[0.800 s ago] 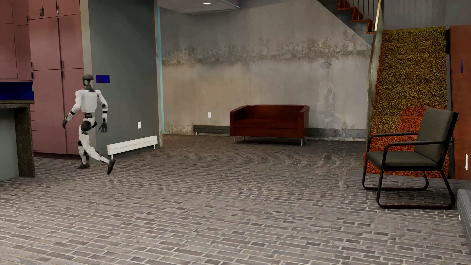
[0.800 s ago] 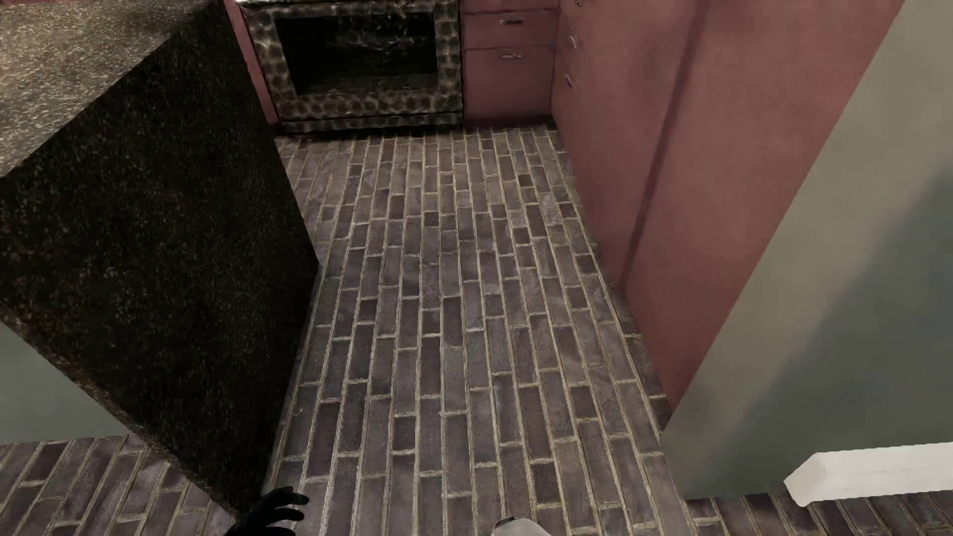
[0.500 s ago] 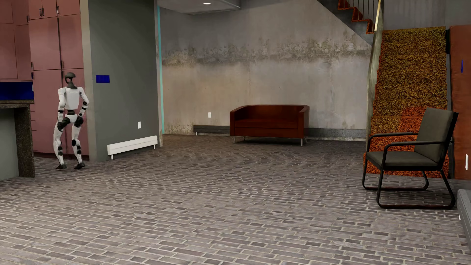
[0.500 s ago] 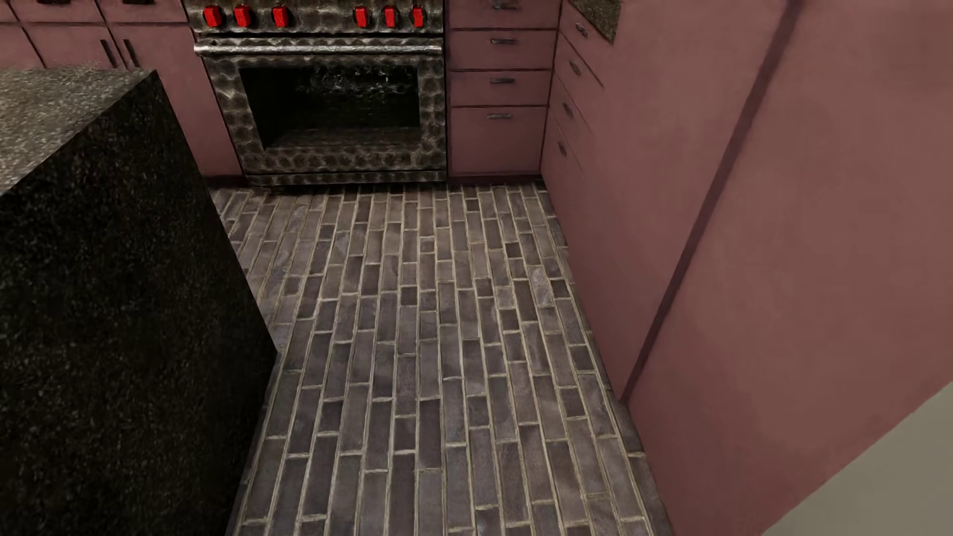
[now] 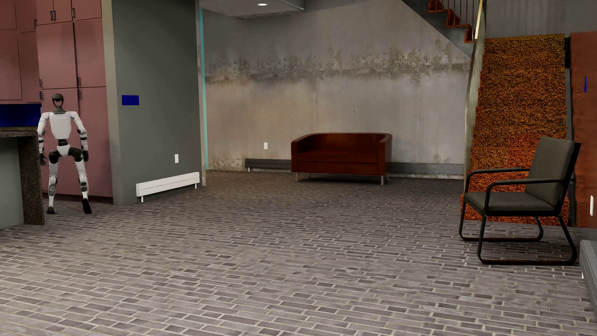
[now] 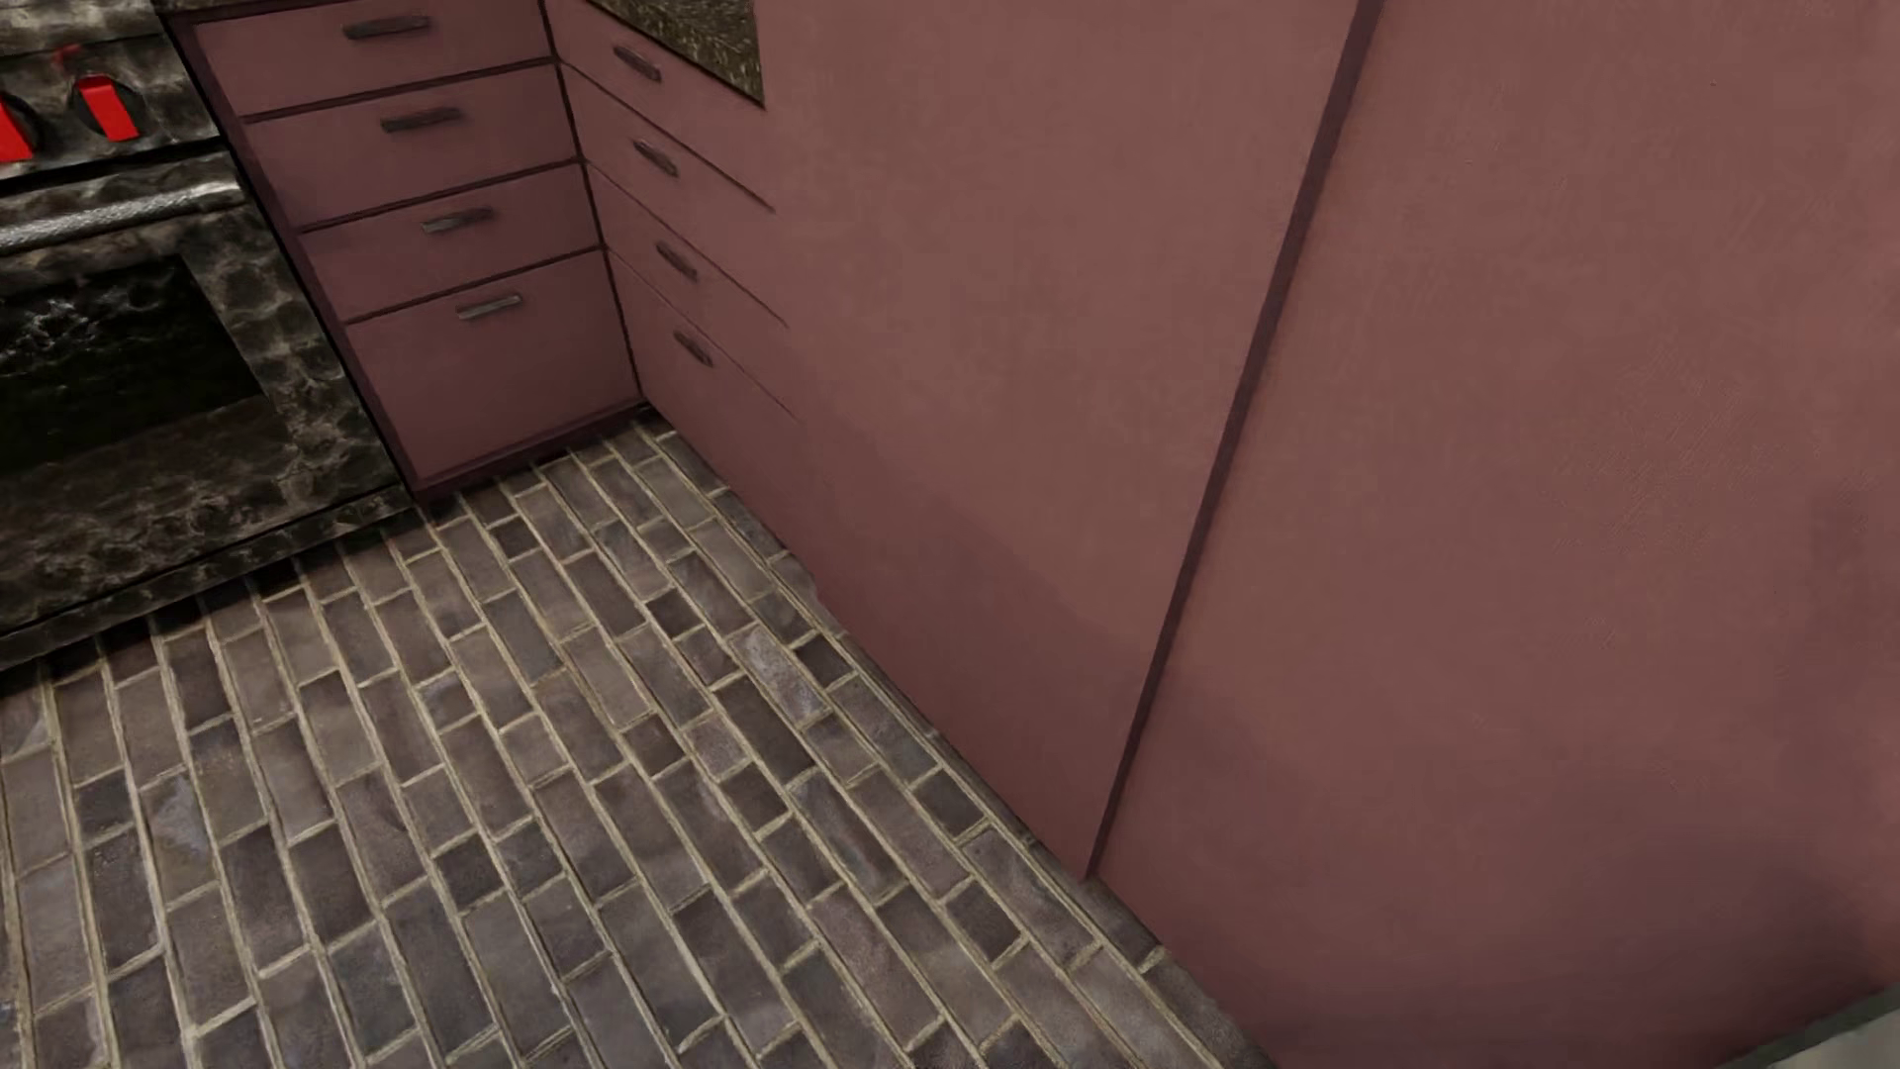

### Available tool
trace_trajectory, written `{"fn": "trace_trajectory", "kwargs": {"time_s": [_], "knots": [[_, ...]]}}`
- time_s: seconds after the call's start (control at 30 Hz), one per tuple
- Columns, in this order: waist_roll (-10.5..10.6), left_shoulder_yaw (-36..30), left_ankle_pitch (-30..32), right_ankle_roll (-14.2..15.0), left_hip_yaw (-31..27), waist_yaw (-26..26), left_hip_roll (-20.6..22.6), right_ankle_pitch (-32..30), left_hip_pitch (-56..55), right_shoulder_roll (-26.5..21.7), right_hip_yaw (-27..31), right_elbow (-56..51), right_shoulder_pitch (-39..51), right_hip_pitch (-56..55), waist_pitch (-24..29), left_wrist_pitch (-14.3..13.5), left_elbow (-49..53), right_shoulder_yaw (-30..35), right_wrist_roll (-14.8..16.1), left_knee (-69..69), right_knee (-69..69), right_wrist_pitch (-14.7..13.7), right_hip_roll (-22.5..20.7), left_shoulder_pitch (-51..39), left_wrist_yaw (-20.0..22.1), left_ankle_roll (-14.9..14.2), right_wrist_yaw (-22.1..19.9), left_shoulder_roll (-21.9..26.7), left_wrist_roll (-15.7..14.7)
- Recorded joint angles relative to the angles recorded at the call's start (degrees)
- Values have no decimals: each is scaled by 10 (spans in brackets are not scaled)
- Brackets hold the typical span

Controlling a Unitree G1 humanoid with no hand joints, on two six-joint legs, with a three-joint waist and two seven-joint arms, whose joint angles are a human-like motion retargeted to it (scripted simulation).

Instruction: Walk to the chair

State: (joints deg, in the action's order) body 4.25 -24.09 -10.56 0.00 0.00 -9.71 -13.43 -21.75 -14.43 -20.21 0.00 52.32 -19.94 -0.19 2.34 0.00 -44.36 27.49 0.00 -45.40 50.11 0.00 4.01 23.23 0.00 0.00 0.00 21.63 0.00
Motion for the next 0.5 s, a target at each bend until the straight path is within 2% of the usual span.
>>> {"fn": "trace_trajectory", "kwargs": {"time_s": [0.03, 0.13, 0.17, 0.2, 0.23, 0.37, 0.5], "knots": [[-4, 33, -11, 0, 0, 3, 5, -75, 16, -9, 0, -6, -16, -19, -1, 0, 20, -10, 0, 6, 0, 0, 6, -5, 0, 0, 0, 8, 0], [-16, 155, -37, 0, 0, 14, 12, -83, 54, -27, 0, -14, -38, -26, -7, 0, 32, -34, 0, 14, -40, 0, 19, -7, 0, 0, 0, 21, 0], [-22, 187, -43, 0, 0, 22, 11, -83, 62, -42, 0, -40, -41, -20, -5, 0, 29, -9, 0, 13, -58, 0, 21, -9, 0, 0, 0, 26, 0], [-27, 216, -52, 0, 0, 21, 11, -83, 67, -36, 0, -25, -36, -30, -8, 0, 20, -34, 0, 12, -68, 0, 27, -15, 0, 0, 0, 30, 0], [-27, 218, -59, 0, 0, 23, 10, -82, 74, -43, 0, -26, -36, -36, -9, 0, 8, -33, 0, 8, -77, 0, 29, -19, 0, 0, 0, 34, 0], [-24, 192, -87, 0, 0, 51, 0, -10, 84, -47, 0, -47, -19, -61, -4, 0, -12, -62, 0, 2, -103, 0, 24, -27, 0, 0, 0, 55, 0], [-23, 173, -77, 0, 0, 71, -14, 64, 86, -43, 0, -67, -11, -88, 4, 0, 12, -73, 0, 2, -129, 0, 17, -23, 0, 0, 0, 49, 0]]}}
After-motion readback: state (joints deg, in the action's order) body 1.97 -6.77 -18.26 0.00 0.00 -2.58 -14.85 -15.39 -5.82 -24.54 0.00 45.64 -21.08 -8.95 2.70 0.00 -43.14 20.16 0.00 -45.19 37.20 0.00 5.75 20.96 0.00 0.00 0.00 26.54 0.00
